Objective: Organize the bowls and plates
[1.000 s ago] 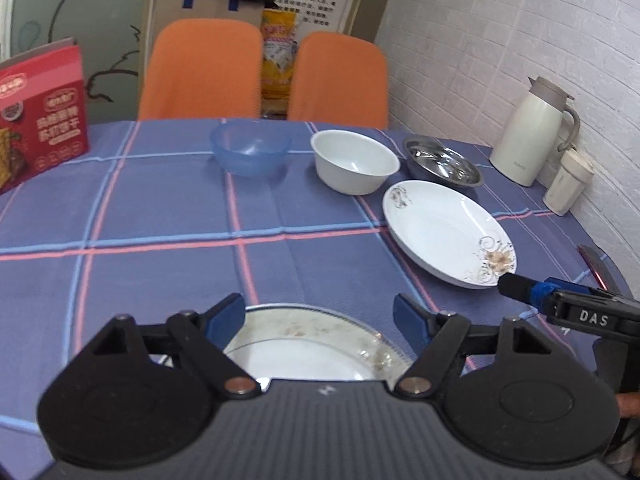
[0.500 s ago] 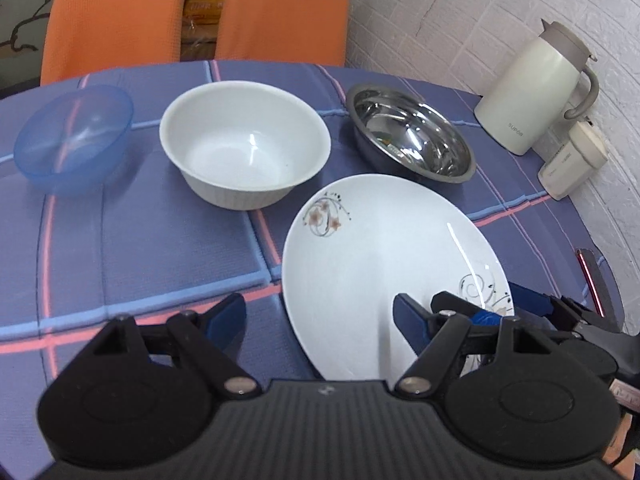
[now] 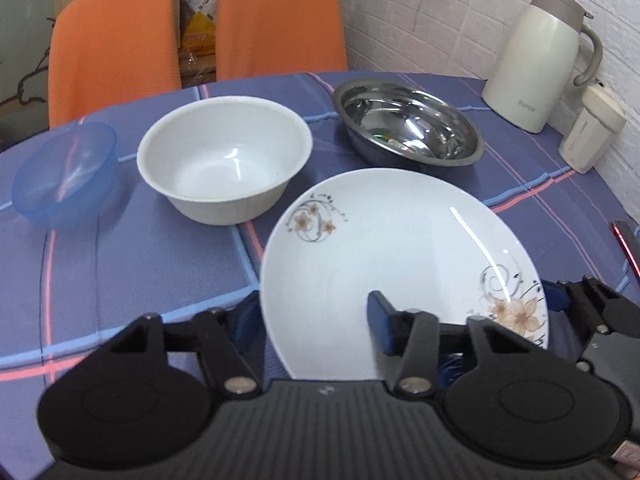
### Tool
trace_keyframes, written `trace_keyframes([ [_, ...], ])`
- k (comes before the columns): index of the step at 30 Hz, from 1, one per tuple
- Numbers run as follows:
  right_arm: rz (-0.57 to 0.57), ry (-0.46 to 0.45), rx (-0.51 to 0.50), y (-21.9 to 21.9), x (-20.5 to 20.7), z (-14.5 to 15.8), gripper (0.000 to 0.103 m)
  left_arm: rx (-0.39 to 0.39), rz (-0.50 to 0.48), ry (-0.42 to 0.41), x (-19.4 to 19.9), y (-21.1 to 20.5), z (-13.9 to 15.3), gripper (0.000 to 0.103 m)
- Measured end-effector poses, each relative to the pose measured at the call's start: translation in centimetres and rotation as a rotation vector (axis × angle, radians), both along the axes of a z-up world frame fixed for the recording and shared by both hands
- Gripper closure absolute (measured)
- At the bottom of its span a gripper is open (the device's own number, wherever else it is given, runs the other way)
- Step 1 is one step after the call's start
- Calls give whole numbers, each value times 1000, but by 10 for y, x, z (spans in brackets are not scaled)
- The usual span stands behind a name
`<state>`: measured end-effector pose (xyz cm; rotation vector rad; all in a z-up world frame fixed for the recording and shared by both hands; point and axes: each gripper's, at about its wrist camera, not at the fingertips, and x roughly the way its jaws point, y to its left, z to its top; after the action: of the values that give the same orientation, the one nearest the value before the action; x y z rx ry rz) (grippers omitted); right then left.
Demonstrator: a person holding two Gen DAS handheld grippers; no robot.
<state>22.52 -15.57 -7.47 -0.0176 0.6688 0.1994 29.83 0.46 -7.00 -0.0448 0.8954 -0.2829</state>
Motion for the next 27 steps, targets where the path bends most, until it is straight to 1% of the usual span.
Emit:
trace_keyframes([
  [3, -33, -7, 9, 2, 0, 0, 13, 2, 8, 12, 2, 0, 1, 60],
  [5, -46, -4, 49, 0, -3, 3, 13, 6, 13, 21, 0, 0, 3, 63],
  [6, -46, -7, 65, -1, -6, 4, 13, 14, 10, 8, -3, 0, 5, 64],
  [8, -41, -29, 54, 2, -12, 7, 13, 33, 1, -32, -11, -2, 12, 64],
  [9, -47, -42, 60, 2, -16, 9, 13, 36, 3, -39, -15, -1, 15, 64],
  [15, -38, -70, 65, 10, -40, 23, 13, 20, 18, -84, -43, 10, 33, 64],
  [21, 19, -101, 98, 34, -78, 38, 13, -2, 72, -126, -93, 43, 50, 64],
  [23, 50, -113, 110, 47, -93, 42, 13, -12, 107, -136, -114, 59, 53, 64],
  [27, 122, -137, 87, 82, -119, 42, 13, -9, 186, -153, -160, 94, 54, 64],
])
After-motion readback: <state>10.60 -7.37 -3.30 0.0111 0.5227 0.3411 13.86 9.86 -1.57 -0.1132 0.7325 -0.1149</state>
